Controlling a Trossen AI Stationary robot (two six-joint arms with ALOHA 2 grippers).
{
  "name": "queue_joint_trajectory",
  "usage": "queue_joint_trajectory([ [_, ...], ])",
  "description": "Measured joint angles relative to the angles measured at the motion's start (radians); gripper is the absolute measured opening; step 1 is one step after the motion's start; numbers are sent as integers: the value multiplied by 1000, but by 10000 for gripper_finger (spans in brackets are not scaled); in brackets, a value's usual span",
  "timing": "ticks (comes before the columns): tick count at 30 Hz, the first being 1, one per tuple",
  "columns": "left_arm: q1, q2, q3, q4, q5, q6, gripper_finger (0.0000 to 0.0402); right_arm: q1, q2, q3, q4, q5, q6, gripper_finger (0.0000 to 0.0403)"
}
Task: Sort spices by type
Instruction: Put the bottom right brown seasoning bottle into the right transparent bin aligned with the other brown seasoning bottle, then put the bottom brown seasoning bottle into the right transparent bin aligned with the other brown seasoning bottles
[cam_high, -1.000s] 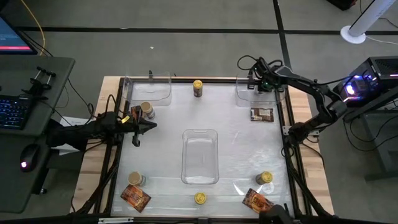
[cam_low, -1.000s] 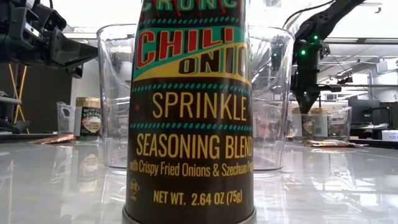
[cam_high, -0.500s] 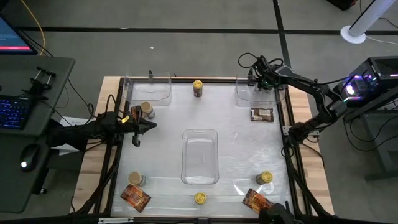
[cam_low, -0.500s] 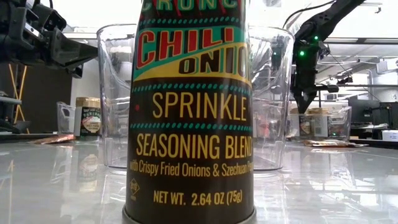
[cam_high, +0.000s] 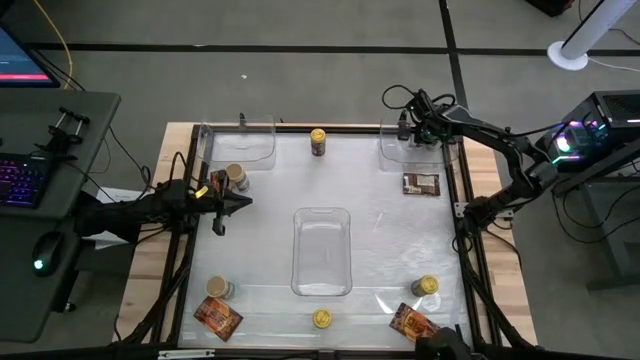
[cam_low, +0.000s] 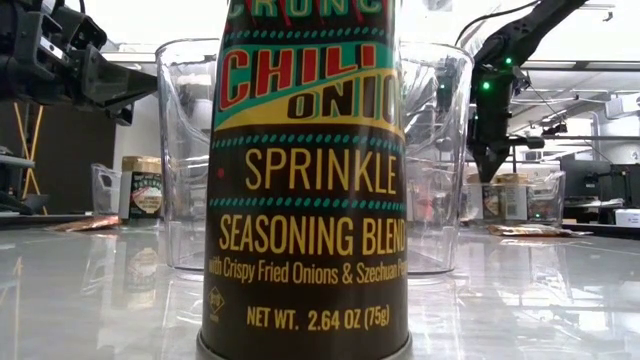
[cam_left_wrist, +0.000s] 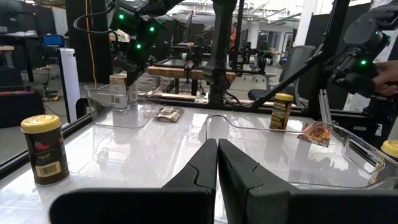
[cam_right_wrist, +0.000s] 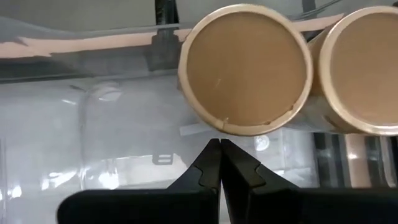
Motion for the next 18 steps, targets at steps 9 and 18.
queue_joint_trajectory([
  [9,0,0,0,0,0,0,3,0,-85,0,-1,-4,-23,0],
  [18,0,0,0,0,0,0,3,80,-289,0,27,-222,-68,0],
])
